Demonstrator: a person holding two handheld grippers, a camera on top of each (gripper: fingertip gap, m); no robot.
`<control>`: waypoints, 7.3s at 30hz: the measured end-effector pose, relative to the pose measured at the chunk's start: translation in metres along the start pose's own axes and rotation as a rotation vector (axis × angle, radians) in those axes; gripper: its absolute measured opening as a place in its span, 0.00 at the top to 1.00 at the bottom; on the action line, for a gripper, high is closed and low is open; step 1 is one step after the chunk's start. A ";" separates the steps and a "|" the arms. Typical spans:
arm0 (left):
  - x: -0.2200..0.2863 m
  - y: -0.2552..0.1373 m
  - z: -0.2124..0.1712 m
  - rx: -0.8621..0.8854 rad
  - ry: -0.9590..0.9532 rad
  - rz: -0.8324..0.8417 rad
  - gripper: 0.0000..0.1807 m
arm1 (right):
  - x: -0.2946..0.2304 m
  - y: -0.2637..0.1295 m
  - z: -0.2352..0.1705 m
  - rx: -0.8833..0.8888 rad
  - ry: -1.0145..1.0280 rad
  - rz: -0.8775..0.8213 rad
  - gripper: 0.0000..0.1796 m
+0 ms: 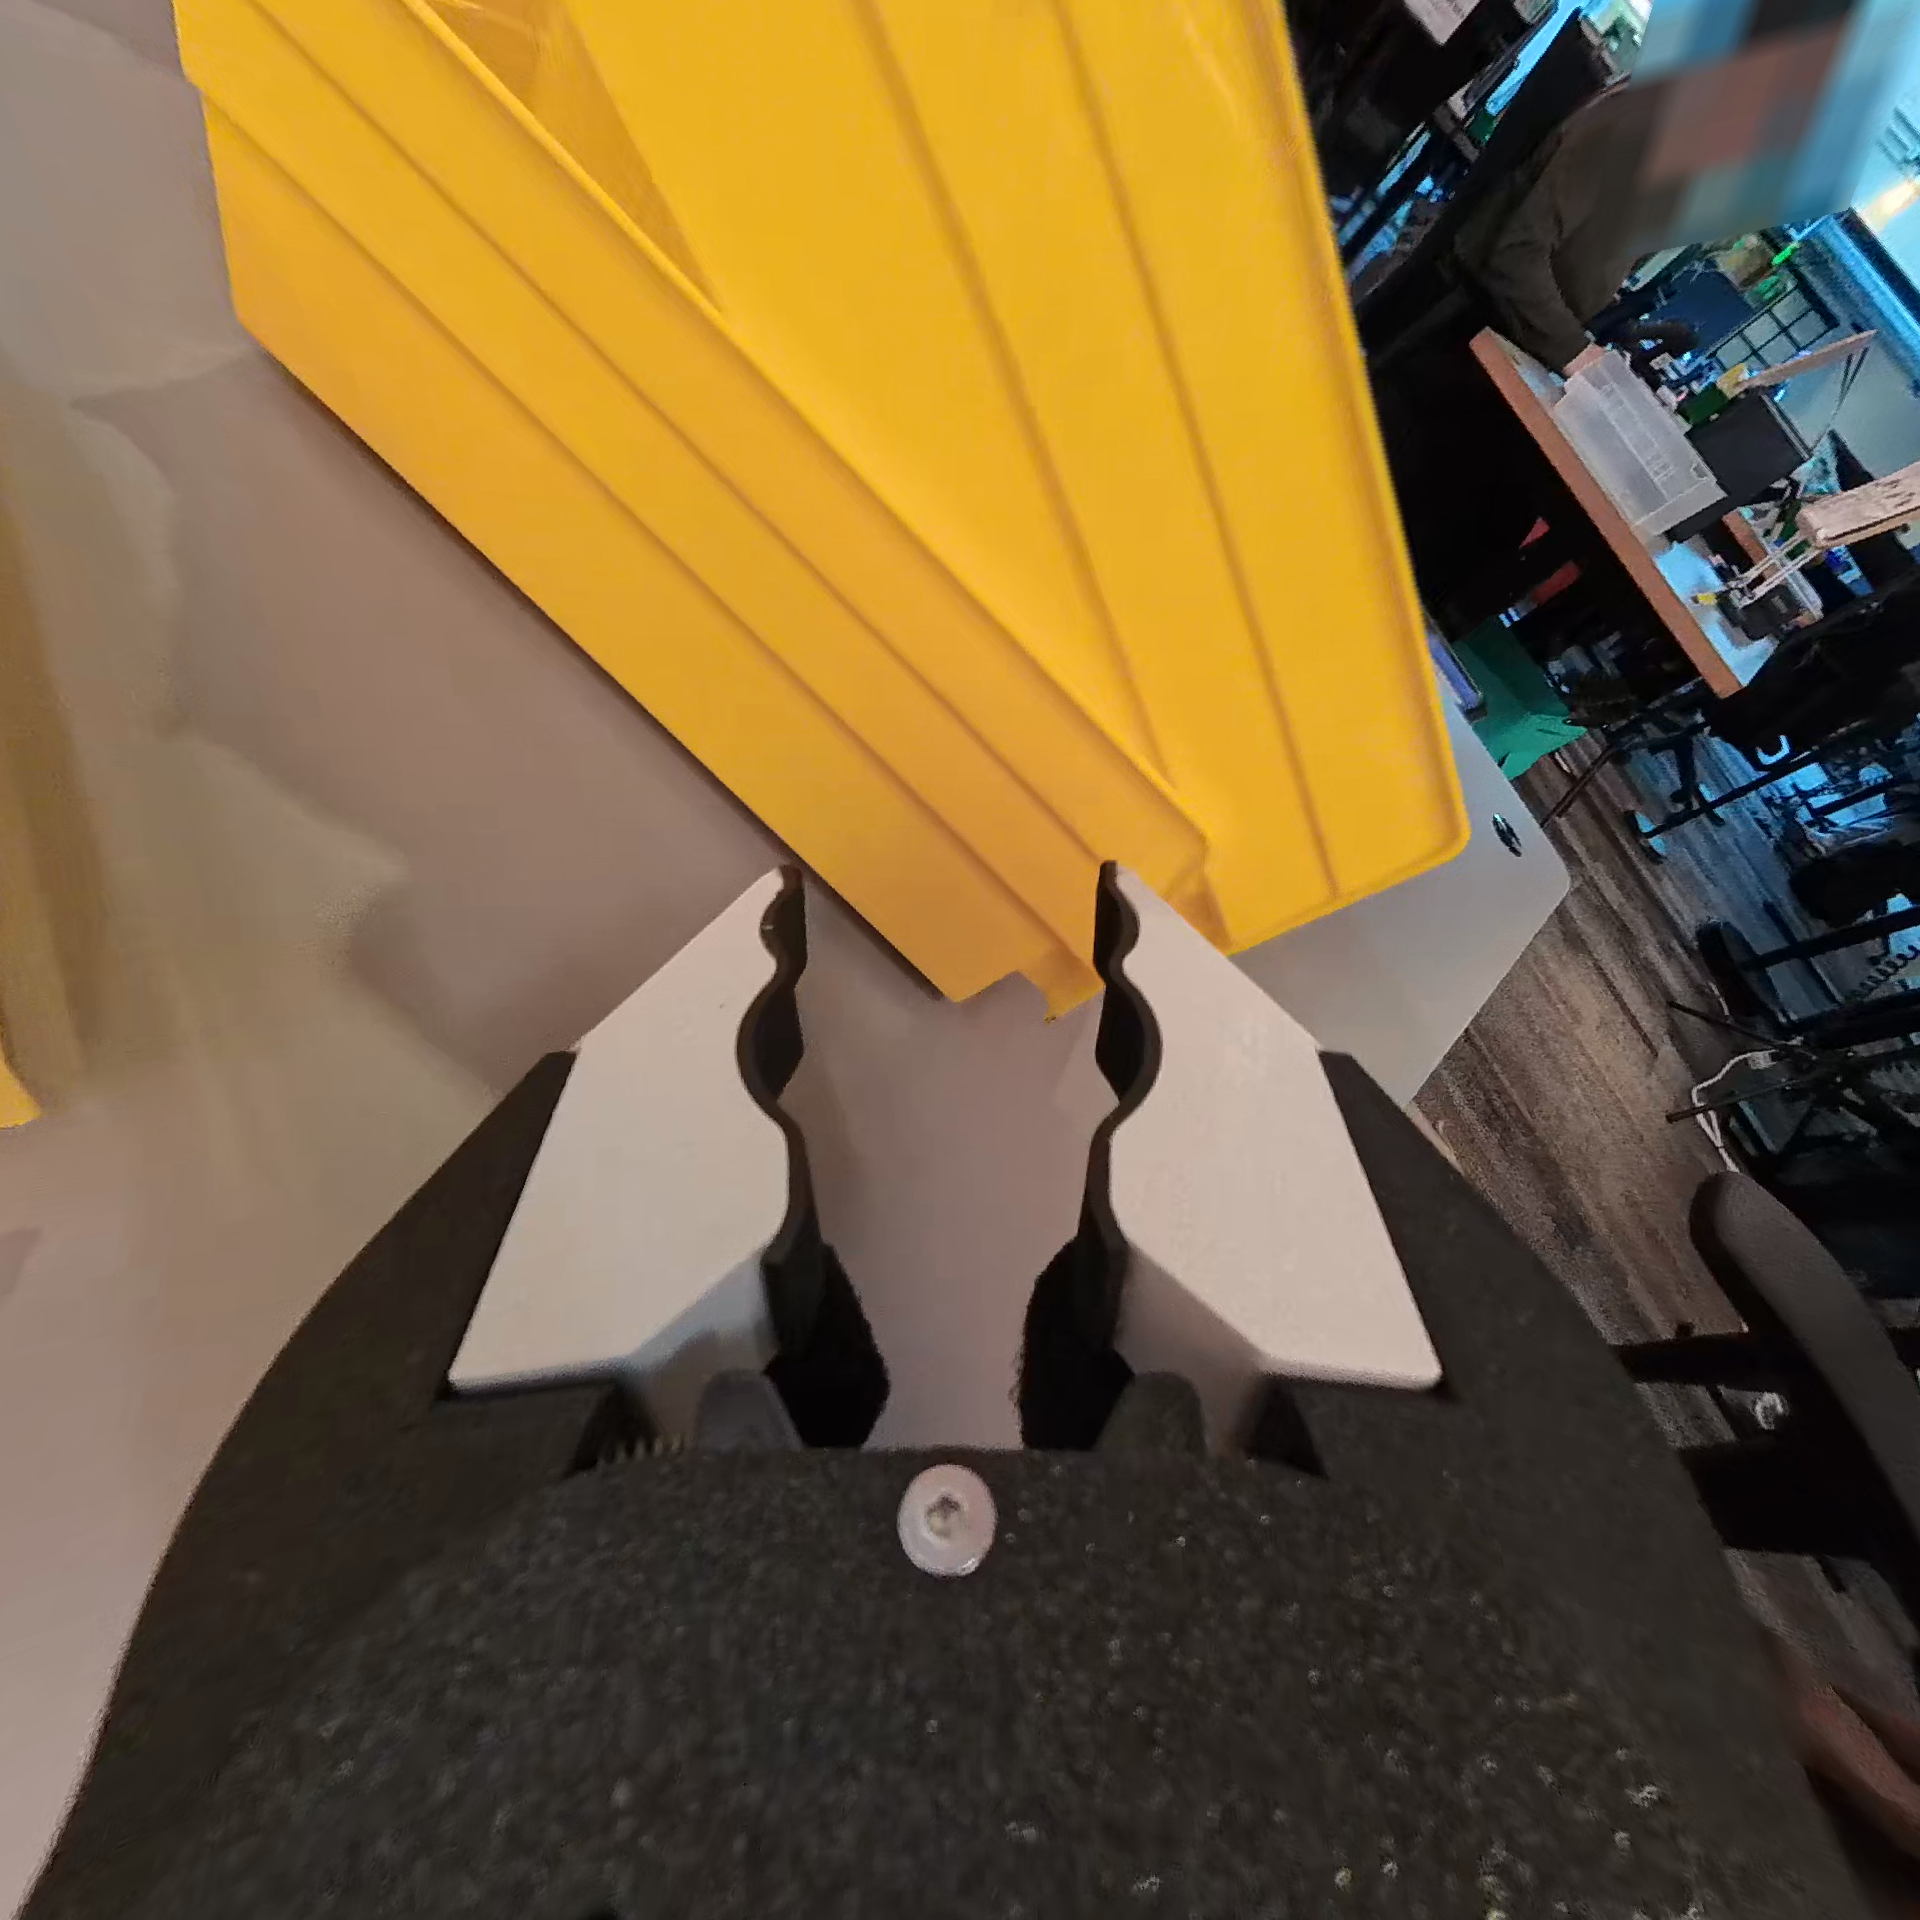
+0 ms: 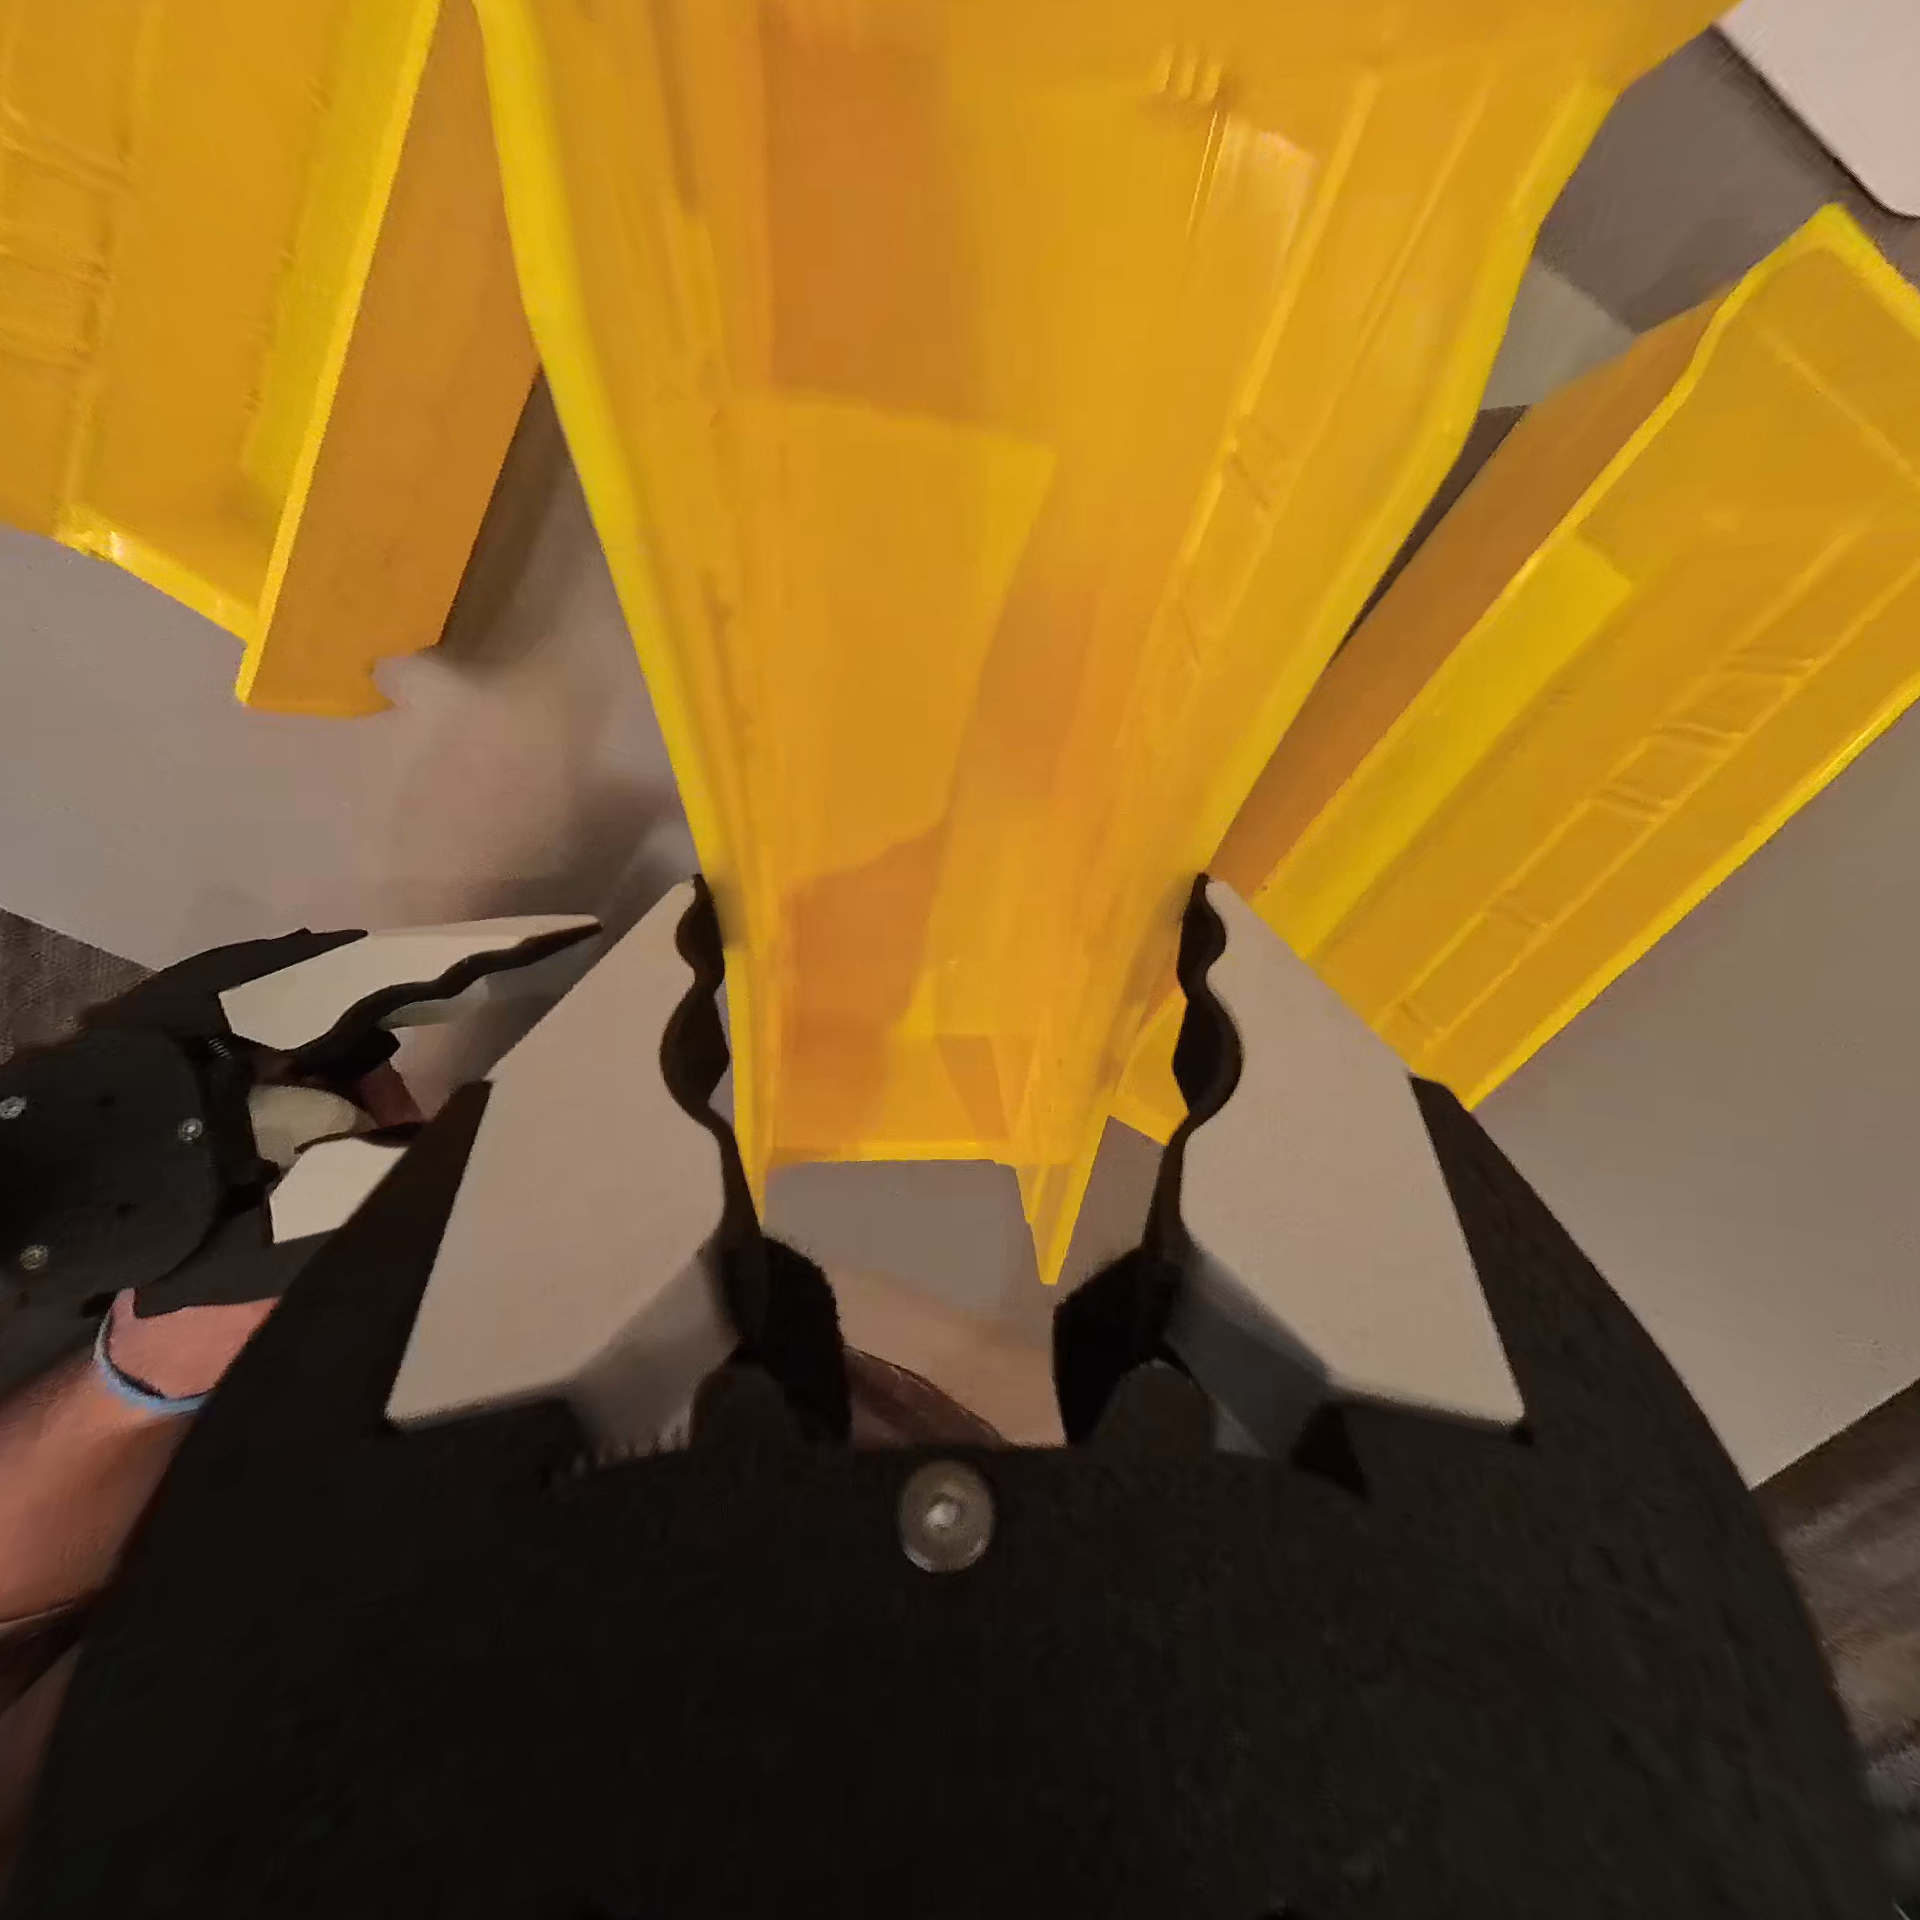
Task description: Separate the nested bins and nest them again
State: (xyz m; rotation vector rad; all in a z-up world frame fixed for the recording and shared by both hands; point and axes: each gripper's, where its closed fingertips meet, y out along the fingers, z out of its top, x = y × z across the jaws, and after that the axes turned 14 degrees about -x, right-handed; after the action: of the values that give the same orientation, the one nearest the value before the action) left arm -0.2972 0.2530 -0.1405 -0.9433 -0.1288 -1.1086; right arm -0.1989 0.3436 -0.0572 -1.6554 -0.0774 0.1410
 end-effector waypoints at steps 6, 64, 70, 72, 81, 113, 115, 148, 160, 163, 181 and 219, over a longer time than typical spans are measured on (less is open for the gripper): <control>0.000 -0.006 -0.007 -0.003 -0.030 -0.034 0.70 | 0.006 -0.034 -0.014 0.118 0.005 0.048 0.50; 0.036 0.062 -0.007 -0.018 0.080 0.240 0.69 | 0.367 0.085 -0.085 0.072 0.368 0.069 0.36; -0.006 0.038 -0.005 0.005 0.051 0.384 0.89 | 0.308 0.015 -0.101 0.520 0.214 -0.051 0.36; -0.026 0.026 -0.002 0.003 0.043 0.446 0.93 | 0.256 0.011 -0.126 0.663 0.134 -0.058 0.46; -0.061 0.016 0.012 -0.007 0.070 0.536 0.99 | 0.109 0.109 -0.151 0.818 0.126 0.003 0.71; -0.048 0.035 0.026 0.218 -0.226 0.551 0.92 | 0.164 0.125 -0.141 0.870 0.495 -0.124 0.99; -0.034 0.033 0.027 0.264 -0.241 0.442 0.84 | 0.161 0.125 -0.140 0.864 0.472 -0.135 0.99; -0.166 -0.110 -0.021 0.122 -0.267 0.513 0.97 | 0.111 0.079 -0.230 1.055 0.177 -0.055 0.67; -0.103 -0.154 -0.022 0.280 -0.047 0.587 0.63 | 0.116 0.080 -0.231 1.066 0.159 0.013 0.62; -0.075 -0.179 -0.025 0.387 0.064 0.701 0.69 | 0.126 0.079 -0.232 1.078 0.123 -0.055 0.63; -0.052 -0.134 -0.025 0.351 0.077 0.502 0.80 | 0.085 0.123 -0.219 0.909 0.019 0.013 0.59; -0.053 -0.109 0.143 -0.158 0.143 0.613 0.40 | 0.091 0.109 -0.229 0.972 0.077 0.101 0.58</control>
State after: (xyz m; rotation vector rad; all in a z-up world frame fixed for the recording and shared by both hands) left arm -0.3603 0.3777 -0.0164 -0.9514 0.3512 -0.6167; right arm -0.0808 0.1204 -0.1501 -0.6918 0.1218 0.1570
